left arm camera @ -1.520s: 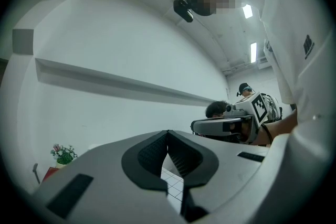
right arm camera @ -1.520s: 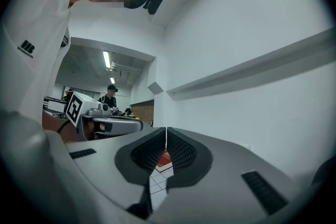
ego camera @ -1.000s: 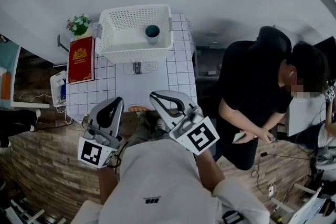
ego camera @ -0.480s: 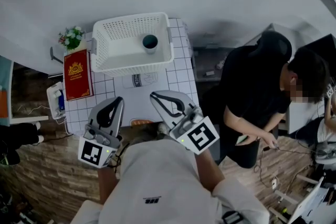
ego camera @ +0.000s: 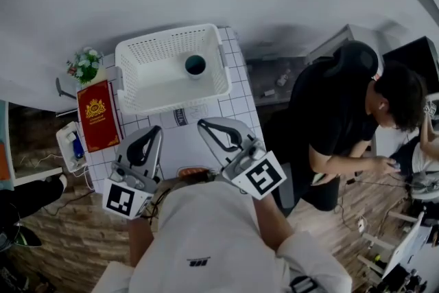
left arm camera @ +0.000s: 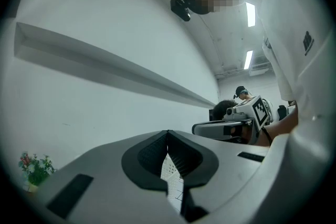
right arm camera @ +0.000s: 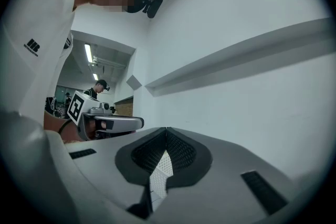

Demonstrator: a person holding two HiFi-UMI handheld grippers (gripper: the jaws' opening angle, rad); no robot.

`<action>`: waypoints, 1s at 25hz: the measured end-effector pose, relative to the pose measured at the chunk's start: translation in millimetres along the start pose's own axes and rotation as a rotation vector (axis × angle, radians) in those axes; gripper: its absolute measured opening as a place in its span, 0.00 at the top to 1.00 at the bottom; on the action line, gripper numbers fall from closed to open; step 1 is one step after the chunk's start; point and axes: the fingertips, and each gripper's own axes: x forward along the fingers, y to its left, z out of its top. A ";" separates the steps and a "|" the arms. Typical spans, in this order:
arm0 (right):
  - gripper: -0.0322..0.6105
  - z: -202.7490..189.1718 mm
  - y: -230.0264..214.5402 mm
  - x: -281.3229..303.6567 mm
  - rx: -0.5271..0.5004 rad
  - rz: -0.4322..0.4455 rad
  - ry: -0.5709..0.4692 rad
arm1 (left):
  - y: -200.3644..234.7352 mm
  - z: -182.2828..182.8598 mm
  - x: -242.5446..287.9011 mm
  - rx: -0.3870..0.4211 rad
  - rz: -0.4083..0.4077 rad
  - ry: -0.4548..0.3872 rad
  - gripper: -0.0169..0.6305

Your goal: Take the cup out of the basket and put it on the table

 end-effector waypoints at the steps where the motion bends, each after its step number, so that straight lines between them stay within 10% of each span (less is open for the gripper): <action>1: 0.93 -1.9 -1.6 4.1 -0.003 -0.013 0.007 | 4.8 -0.7 1.3 -0.004 -0.010 -0.001 0.96; 14: 0.93 -10.5 -24.0 30.2 -0.059 -0.133 0.080 | 32.4 -8.5 23.6 -0.031 -0.106 -0.014 0.96; 25: 0.93 -35.7 -61.2 44.5 -0.117 -0.064 0.196 | 48.7 -22.0 49.4 -0.042 -0.055 0.037 0.96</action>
